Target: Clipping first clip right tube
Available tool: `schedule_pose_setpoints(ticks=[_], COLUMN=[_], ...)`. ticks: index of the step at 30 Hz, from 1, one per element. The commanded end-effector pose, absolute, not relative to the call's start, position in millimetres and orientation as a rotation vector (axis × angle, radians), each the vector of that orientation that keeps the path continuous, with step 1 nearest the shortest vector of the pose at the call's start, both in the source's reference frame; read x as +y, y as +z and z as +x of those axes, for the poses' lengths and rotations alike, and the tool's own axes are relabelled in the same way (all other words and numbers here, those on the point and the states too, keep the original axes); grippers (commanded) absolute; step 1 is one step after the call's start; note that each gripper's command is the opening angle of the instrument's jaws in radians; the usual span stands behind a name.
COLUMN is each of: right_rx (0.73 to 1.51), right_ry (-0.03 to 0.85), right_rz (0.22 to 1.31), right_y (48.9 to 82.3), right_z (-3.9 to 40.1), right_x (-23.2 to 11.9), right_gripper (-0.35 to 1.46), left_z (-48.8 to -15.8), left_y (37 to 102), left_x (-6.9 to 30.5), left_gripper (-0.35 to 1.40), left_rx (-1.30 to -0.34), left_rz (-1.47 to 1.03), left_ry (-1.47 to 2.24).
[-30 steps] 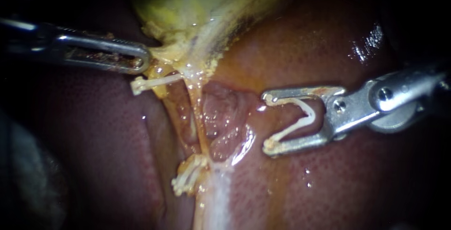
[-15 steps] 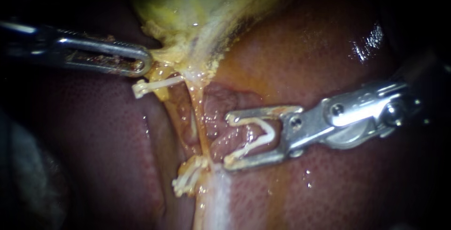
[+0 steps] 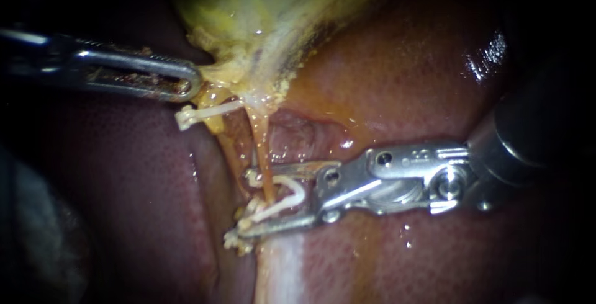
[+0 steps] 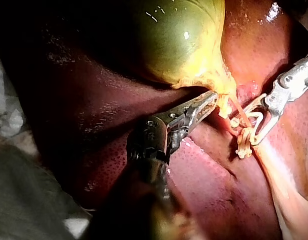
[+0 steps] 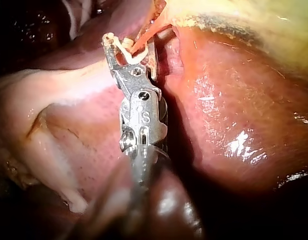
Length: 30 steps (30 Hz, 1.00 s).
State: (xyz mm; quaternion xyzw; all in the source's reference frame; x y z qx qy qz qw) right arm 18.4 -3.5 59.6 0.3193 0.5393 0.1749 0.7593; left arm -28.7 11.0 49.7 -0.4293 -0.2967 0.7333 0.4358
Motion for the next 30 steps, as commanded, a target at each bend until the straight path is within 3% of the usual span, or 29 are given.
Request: schedule_pose_setpoints(ticks=[1,7,22,27,30], right_rx=[1.183,1.2,1.236,1.218,1.207], right_ry=[0.384,0.394,0.31,0.359,0.413], right_rz=[0.698,0.734,0.854,0.873,0.884], right_y=[59.6,59.1,55.7,55.6,55.5], right_z=[18.5,18.4,18.0,18.0,17.9], right_x=[-3.5,-3.8,-6.4,-6.1,-5.5], right_gripper=[0.48,0.49,0.43,0.35,0.21], left_z=[-28.7,-28.7,-28.6,-28.6,-28.6], left_y=[49.7,49.8,50.1,50.2,50.2], left_x=[11.0,11.0,11.0,11.0,11.0], left_gripper=[-0.35,-0.35,-0.35,-0.35,-0.35], left_rx=[-0.738,-0.738,-0.738,-0.737,-0.737], left_rz=[-1.068,-1.068,-1.069,-1.069,-1.069], left_ry=[1.825,1.825,1.826,1.827,1.827])
